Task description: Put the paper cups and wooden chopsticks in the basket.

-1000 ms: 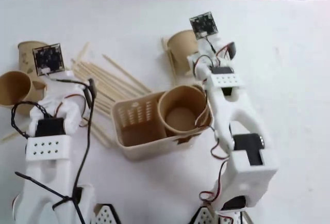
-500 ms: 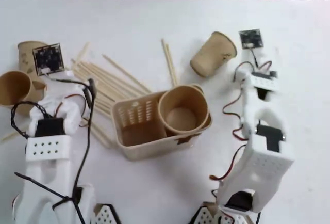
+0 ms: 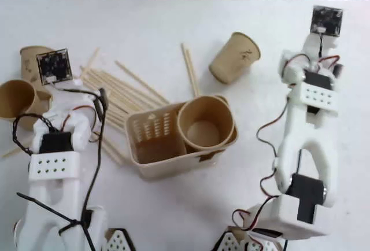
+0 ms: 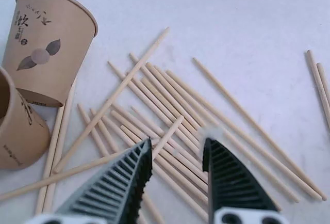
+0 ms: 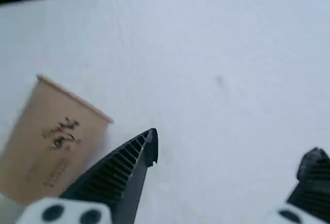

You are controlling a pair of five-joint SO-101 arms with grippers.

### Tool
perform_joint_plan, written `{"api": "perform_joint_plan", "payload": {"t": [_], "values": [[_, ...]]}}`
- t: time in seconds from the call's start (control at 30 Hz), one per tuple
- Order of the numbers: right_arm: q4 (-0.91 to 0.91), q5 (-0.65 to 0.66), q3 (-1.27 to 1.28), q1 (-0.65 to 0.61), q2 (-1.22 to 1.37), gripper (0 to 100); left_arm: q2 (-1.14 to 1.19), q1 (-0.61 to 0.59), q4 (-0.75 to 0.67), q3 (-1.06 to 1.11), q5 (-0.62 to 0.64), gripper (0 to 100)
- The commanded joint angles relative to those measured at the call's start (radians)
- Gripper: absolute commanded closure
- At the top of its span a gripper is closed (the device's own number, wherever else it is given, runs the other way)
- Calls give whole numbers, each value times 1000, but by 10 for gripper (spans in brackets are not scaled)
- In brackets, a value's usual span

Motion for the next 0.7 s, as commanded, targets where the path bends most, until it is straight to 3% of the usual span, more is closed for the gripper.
{"api": "perform_joint_plan", "payload": {"t": [0.0,0.27,0.5,0.67], "values": [[-191,-172,-41,-85,-25,587,-1,12,-26,-8,5,823],[-567,-178,-91,-216,265,587,-1,12,-26,-8,3,823],[-544,-183,-374,-197,608,587,-1,12,-26,-8,3,823],[-303,-184,-523,-177,713,587,-1,12,-26,-8,3,823]]}}
